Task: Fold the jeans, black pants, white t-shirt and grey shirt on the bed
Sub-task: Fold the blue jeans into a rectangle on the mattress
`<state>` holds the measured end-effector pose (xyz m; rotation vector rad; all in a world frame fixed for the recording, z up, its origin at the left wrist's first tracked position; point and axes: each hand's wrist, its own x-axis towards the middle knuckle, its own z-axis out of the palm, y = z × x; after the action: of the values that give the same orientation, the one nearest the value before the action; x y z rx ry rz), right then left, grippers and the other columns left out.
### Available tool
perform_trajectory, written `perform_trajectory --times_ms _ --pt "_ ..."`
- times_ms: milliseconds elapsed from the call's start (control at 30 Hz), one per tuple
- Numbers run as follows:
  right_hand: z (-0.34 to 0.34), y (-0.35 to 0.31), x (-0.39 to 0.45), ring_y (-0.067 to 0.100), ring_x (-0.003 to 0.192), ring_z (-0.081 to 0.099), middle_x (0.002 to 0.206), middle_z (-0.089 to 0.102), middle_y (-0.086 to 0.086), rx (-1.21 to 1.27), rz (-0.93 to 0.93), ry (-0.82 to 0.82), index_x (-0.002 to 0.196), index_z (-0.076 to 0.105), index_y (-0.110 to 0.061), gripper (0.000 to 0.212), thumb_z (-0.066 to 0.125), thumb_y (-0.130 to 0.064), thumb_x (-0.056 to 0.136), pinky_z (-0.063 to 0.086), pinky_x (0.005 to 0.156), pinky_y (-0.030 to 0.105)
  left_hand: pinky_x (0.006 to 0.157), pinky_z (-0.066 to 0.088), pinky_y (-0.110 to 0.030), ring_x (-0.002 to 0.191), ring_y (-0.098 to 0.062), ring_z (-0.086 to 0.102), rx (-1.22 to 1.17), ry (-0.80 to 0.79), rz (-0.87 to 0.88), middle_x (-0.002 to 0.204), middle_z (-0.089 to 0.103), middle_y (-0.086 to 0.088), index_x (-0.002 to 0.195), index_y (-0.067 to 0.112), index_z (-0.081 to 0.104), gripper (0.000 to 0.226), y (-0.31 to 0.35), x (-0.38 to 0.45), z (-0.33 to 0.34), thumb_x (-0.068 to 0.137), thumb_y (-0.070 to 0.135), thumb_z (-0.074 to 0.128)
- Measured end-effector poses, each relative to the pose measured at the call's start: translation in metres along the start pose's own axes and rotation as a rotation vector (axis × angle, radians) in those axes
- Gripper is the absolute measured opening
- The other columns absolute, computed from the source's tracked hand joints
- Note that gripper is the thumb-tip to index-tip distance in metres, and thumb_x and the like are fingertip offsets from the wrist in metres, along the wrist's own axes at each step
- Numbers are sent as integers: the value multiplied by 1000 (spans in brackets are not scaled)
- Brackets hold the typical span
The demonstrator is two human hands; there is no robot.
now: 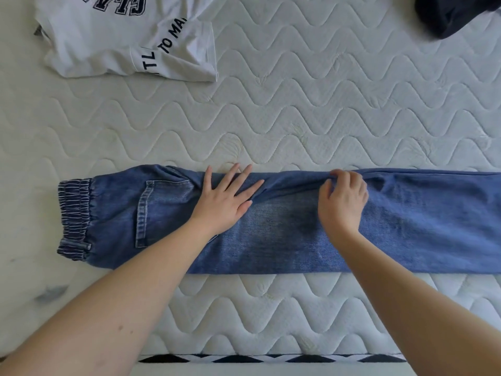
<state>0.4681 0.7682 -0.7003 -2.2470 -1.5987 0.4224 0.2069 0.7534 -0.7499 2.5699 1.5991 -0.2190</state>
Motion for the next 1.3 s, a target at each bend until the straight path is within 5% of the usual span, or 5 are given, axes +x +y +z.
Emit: perform_trajectory --times_ms 267,567,900,1133,1300 --pt "63 -51 -21 14 151 3 164 10 -3 -202 -481 -451 156 16 -25 55 25 -41 104 -4 120 34 106 9 -74 147 -44 9 12 32 -77 164 4 -10 148 54 10 54 -7 -14 5 96 64 18" --pt "0 91 28 11 150 -4 164 -4 -8 -469 -160 -401 151 -4 -44 65 4 -70 92 -5 121 43 110 9 -70 149 -37 1 55 31 -106 161 -3 -21 148 56 9 53 -45 -57 8 96 64 12" --pt "-9 93 37 12 149 -12 163 -13 -8 -431 -109 -503 153 -3 -40 67 16 -65 94 -6 119 46 110 5 -70 149 -37 4 117 -71 -92 162 -1 -19 150 52 10 55 -48 -67 -12 96 61 17" --pt "-28 85 18 18 151 -3 164 -1 1 -332 -203 -374 156 9 -26 64 33 -47 100 0 122 40 113 23 -57 140 -25 37 33 20 17 147 46 -9 123 15 64 46 -22 -48 -40 97 39 36" --pt "-50 98 13 16 151 -4 164 3 -3 -235 -225 -352 156 11 -27 63 36 -43 102 -1 121 37 89 42 -39 104 -25 57 -165 91 24 111 62 -2 104 13 65 39 11 -5 -64 97 34 32"
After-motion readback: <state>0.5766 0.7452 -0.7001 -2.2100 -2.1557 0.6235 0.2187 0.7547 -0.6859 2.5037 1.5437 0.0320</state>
